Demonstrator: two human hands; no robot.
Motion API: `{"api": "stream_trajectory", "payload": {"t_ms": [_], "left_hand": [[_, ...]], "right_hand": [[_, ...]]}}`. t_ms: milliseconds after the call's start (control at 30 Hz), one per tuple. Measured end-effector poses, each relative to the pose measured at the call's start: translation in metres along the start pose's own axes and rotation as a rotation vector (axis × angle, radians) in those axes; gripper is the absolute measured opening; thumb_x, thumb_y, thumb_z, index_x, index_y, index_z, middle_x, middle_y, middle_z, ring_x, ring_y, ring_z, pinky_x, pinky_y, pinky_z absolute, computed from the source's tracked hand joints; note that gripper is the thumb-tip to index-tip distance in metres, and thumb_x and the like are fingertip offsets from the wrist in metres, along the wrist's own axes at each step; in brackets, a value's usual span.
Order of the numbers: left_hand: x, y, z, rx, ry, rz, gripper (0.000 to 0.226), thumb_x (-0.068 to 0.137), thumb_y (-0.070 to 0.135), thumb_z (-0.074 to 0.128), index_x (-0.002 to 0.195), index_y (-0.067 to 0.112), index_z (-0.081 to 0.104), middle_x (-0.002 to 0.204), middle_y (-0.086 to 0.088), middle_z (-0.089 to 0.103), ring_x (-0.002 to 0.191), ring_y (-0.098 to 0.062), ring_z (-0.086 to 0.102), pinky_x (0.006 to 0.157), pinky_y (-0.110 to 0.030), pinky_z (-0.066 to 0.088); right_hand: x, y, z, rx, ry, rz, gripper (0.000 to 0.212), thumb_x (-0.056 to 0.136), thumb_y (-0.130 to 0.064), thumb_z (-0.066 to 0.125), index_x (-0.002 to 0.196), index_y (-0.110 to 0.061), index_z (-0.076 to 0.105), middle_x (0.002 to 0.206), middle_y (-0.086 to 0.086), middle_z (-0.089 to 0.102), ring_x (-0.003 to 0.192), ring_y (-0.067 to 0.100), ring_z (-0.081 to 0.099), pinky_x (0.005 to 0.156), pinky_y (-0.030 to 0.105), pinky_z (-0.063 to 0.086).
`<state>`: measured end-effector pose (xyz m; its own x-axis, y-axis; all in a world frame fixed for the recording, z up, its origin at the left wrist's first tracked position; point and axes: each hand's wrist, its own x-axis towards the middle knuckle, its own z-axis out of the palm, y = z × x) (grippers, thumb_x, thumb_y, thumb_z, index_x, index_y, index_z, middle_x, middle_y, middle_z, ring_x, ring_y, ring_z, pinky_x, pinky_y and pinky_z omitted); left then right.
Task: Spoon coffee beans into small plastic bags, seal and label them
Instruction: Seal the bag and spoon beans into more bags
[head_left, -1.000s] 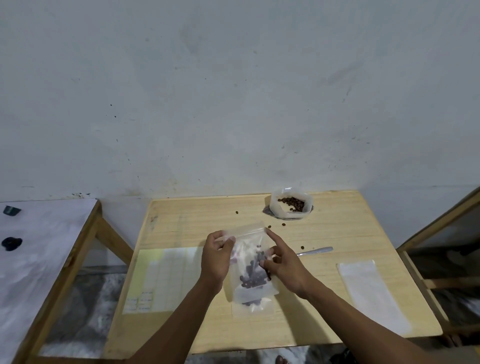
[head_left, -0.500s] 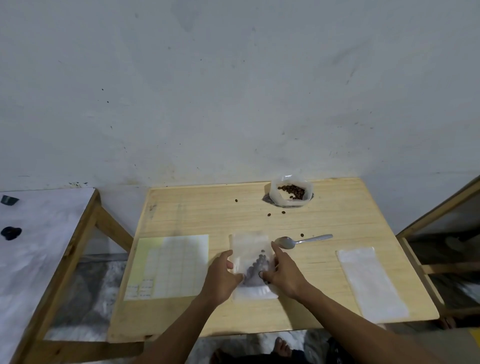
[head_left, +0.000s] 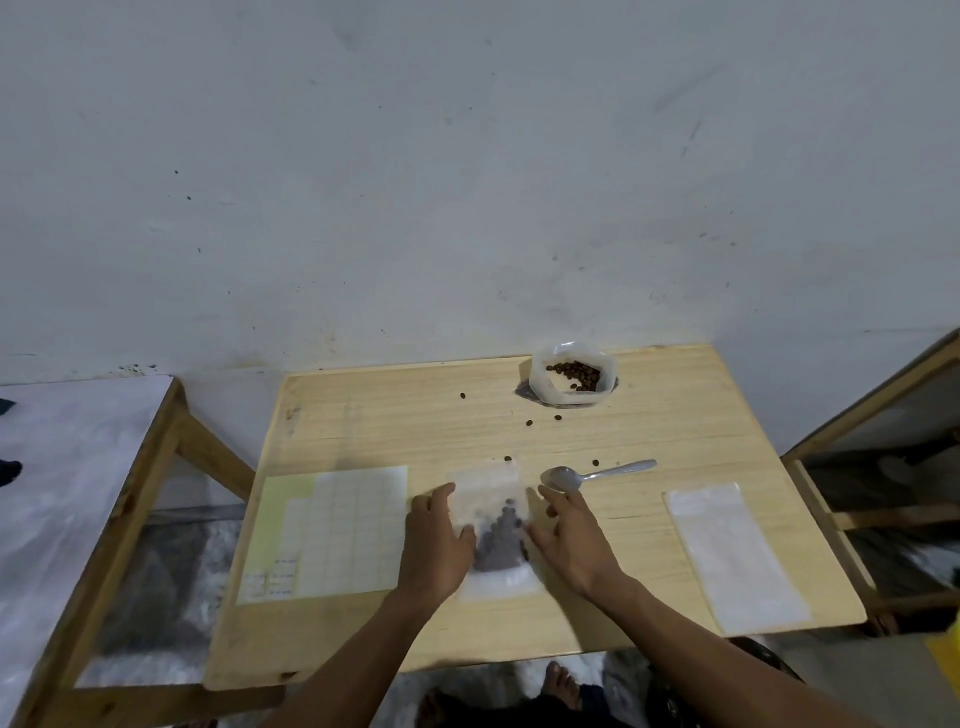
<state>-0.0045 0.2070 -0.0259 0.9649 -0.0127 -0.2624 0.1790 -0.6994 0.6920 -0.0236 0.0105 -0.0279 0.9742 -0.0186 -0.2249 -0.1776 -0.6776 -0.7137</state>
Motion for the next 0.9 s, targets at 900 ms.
{"api": "stream_trajectory", "payload": {"t_ms": [900], "left_hand": [[-0.006, 0.156, 0.174, 0.518, -0.737, 0.510, 0.057, 0.095, 0.032, 0.048, 0.148, 0.015, 0.038, 0.147, -0.006, 0.033, 0.136, -0.032, 0.025, 0.113, -0.040, 0.026]], "right_hand": [[-0.064, 0.141, -0.126, -0.216, 0.329, 0.712, 0.058, 0.089, -0.045, 0.059, 0.139, -0.021, 0.041, 0.137, 0.007, 0.041, 0.128, 0.029, 0.037, 0.101, 0.045, 0.038]]}}
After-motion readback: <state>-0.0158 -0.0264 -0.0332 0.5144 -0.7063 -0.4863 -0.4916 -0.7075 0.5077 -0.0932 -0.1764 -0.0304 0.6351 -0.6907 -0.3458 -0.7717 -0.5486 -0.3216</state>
